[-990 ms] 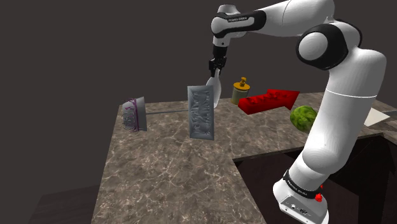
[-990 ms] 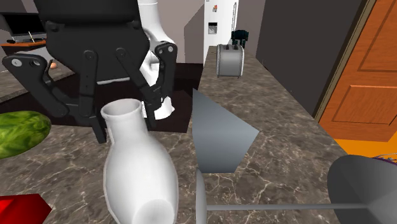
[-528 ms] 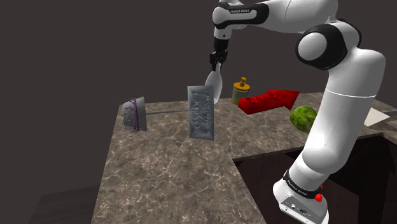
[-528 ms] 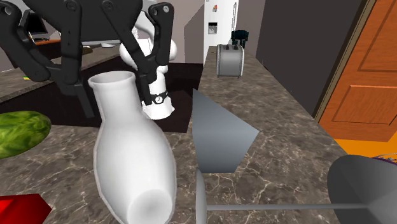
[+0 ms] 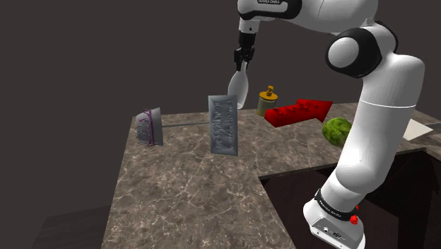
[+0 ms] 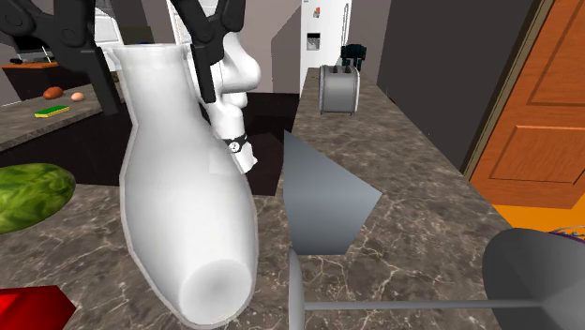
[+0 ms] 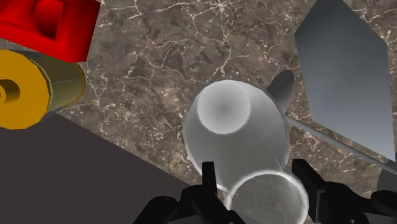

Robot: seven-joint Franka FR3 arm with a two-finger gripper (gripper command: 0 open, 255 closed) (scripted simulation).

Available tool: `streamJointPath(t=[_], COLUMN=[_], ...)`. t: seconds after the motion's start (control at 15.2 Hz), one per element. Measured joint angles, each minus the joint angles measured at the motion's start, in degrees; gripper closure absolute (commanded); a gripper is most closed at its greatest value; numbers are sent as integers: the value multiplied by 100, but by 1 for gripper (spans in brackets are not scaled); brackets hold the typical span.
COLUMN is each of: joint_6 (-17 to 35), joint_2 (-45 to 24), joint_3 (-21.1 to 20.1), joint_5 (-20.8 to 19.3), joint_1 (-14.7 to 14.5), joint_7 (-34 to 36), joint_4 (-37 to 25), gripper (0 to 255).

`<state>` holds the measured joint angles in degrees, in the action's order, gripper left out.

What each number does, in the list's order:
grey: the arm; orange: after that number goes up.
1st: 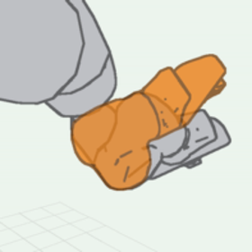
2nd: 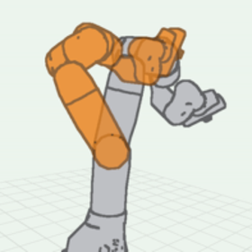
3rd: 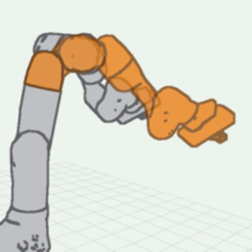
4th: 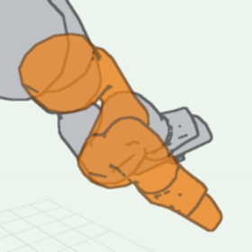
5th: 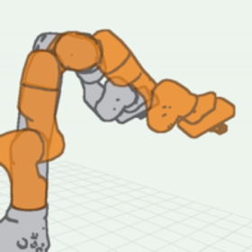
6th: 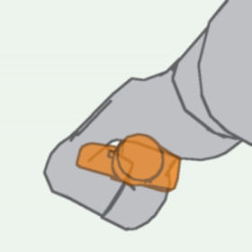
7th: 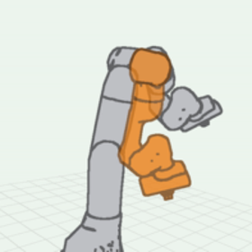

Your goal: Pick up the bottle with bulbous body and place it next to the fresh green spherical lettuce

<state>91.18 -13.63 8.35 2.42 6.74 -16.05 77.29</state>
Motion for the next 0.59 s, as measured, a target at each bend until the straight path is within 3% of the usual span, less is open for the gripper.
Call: streamJointPath(t=[0.59], joint_6=[-862], joint_2=[-315], joint_3=[7], joint_5=[49], joint_1=[50], joint_7=[-2], joint_4=[-1177], gripper=[255])
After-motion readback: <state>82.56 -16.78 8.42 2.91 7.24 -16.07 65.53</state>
